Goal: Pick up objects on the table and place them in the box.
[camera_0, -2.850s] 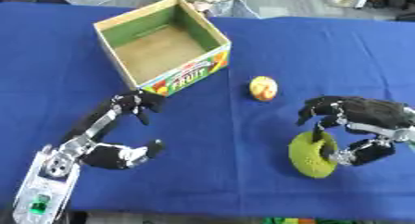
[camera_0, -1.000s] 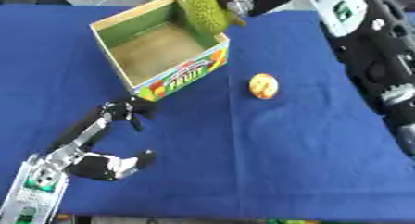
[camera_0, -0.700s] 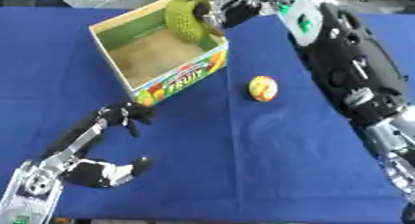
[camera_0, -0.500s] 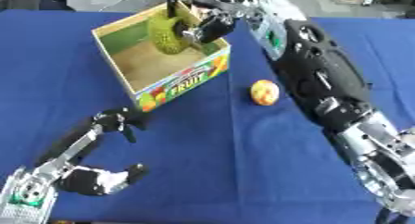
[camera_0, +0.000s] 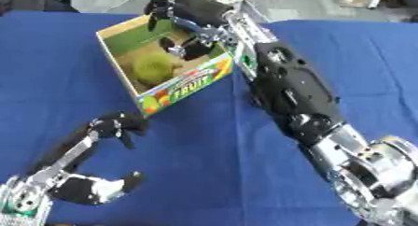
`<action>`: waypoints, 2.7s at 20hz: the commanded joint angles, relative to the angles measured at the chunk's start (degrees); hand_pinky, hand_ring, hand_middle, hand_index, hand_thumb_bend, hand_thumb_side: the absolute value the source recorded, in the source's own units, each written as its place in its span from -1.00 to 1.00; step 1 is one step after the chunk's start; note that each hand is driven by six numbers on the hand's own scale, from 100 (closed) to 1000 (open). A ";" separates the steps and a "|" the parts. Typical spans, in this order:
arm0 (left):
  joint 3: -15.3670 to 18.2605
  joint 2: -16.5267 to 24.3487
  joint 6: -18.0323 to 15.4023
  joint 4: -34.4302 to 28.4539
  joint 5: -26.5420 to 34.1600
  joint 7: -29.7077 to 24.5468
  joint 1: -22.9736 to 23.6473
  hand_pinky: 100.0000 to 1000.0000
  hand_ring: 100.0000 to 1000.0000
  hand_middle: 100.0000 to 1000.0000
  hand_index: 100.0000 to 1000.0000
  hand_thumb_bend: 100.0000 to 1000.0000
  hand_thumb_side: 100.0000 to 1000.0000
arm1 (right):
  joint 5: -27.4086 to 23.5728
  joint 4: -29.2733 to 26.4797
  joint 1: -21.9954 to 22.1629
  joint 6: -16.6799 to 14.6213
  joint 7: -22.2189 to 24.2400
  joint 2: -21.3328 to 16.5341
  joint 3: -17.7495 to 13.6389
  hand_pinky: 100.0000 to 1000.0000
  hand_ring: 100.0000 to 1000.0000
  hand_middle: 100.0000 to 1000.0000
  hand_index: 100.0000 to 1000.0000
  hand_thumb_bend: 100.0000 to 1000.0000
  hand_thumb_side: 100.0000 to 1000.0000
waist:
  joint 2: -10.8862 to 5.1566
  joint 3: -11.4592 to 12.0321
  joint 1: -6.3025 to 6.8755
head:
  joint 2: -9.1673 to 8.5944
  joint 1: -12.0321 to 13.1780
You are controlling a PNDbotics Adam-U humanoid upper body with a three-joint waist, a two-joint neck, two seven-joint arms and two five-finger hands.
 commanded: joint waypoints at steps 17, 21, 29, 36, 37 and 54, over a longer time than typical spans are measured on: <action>0.62 0.46 0.18 -0.38 -0.06 0.41 0.44 0.04 0.43 0.46 0.73 -0.20 0.10 | -9.84 -6.93 -1.32 2.83 -0.16 -5.11 1.68 0.86 0.73 0.55 0.87 -1.00 -1.00 | -1.46 -2.43 0.00 | 0.29 1.46; 0.93 0.73 0.22 -0.34 -0.30 0.70 0.75 0.04 0.43 0.46 0.73 -0.20 0.10 | -18.19 -13.27 -1.13 2.59 3.41 -8.20 4.08 0.86 0.74 0.56 0.88 -1.00 -1.00 | -1.68 -3.46 -0.12 | 0.34 2.14; 1.50 1.04 0.34 -0.25 -0.81 1.28 1.17 0.04 0.43 0.46 0.73 -0.20 0.10 | -27.97 -22.37 2.78 4.04 10.71 -14.44 7.14 0.87 0.75 0.57 0.87 -1.00 -1.00 | -1.87 -5.20 -0.31 | 0.46 3.37; 1.75 1.06 0.34 -0.23 -1.01 1.52 1.24 0.04 0.43 0.46 0.73 -0.20 0.10 | -29.58 -20.54 7.43 4.70 15.20 -16.52 7.32 0.89 0.76 0.58 0.86 -1.00 -0.78 | -1.84 -5.91 -0.21 | 0.23 3.65; 1.75 1.03 0.33 -0.24 -1.01 1.53 1.21 0.04 0.43 0.46 0.73 -0.21 0.10 | -29.59 -19.71 8.08 4.84 15.58 -16.59 7.14 0.90 0.76 0.57 0.85 -1.00 -0.65 | -1.83 -5.95 -0.19 | 0.20 3.68; 1.92 0.86 0.28 -0.32 -1.06 1.62 1.20 0.04 0.43 0.46 0.73 -0.21 0.10 | -25.05 -7.59 13.16 7.76 15.63 -14.99 2.63 0.92 0.76 0.54 0.78 -1.00 -0.10 | -1.61 -6.23 0.29 | 0.16 4.15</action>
